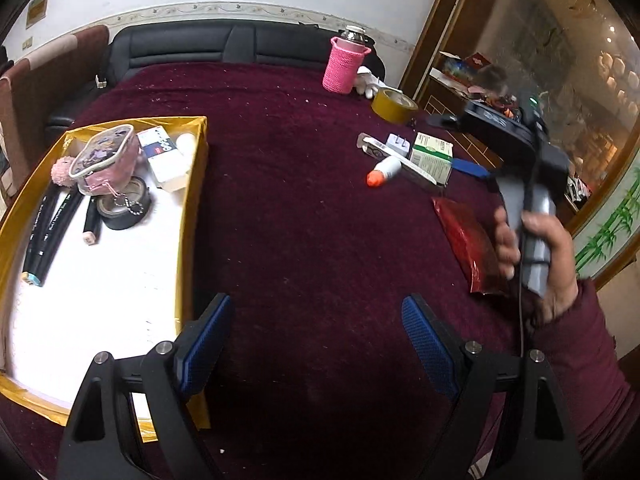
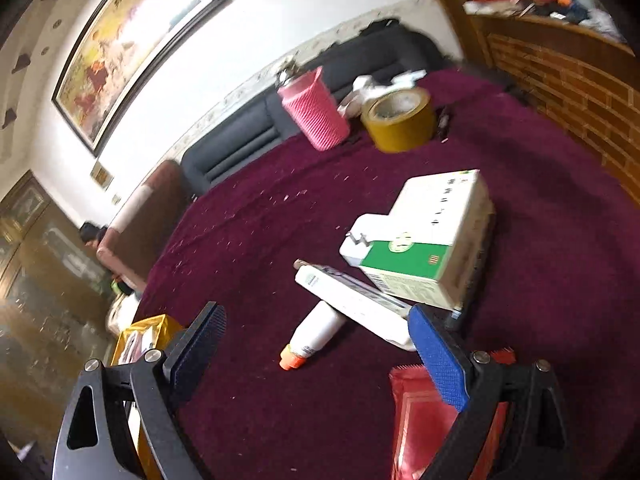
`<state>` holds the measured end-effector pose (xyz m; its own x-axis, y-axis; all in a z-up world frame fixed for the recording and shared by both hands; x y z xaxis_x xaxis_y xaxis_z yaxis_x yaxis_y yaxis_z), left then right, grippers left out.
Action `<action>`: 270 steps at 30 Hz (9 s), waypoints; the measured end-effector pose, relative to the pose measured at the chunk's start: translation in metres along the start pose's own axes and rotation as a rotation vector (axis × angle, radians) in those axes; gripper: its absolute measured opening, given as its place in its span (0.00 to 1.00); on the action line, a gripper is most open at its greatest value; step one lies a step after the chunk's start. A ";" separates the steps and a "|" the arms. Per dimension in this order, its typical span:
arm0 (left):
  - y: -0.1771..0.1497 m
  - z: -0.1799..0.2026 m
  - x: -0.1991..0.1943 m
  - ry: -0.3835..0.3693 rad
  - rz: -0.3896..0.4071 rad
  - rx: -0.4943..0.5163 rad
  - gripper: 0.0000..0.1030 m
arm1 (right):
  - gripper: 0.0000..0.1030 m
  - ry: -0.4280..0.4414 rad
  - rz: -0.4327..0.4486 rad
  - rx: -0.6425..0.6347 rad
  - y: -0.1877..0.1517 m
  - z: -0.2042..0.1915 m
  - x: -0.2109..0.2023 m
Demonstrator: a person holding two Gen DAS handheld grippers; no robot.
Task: Organize objects
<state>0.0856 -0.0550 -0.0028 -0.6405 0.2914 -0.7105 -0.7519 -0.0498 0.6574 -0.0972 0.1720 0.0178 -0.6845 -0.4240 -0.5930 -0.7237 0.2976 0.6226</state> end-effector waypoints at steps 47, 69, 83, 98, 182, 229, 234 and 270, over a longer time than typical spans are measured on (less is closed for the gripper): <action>0.125 0.049 0.200 0.064 -0.106 0.232 0.52 | 0.32 -0.122 -0.257 -0.141 -0.029 0.017 0.062; 0.122 0.034 0.197 0.137 -0.116 0.210 0.25 | 0.76 -0.087 -0.246 -0.224 -0.039 -0.007 0.071; 0.088 0.021 0.065 0.055 0.021 0.143 0.25 | 0.29 -0.315 -0.214 -0.501 -0.060 -0.032 0.081; 0.058 -0.065 -0.022 0.042 0.138 -0.027 0.05 | 0.15 -0.160 -0.207 -0.286 -0.073 -0.050 0.042; 0.016 -0.211 -0.026 0.301 -0.012 -0.214 0.65 | 0.26 0.182 -0.537 -0.438 -0.247 -0.282 0.075; 0.044 -0.068 -0.053 0.502 0.163 0.085 0.93 | 1.00 -0.095 0.175 -0.351 -0.107 -0.140 -0.065; 0.046 -0.060 -0.044 0.496 0.147 0.100 0.93 | 1.00 -0.106 0.185 -0.322 -0.102 -0.126 -0.070; 0.029 0.009 0.029 0.284 -0.016 0.168 0.93 | 1.00 -0.236 0.007 0.013 0.072 0.107 -0.008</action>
<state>0.0465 -0.0398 -0.0017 -0.6645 0.0116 -0.7472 -0.7411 0.1182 0.6609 -0.1529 0.2888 0.0126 -0.6901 -0.2105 -0.6925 -0.7188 0.3116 0.6215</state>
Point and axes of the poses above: each gripper's, at about its wrist camera, not at the fingertips, and x roughly the way its jaws point, z to its right, y to its top, the point moved 8 cm from there along x, roughly the way its jaws point, and after that the axes turned 2 degrees about z, right-handed, at the moved point
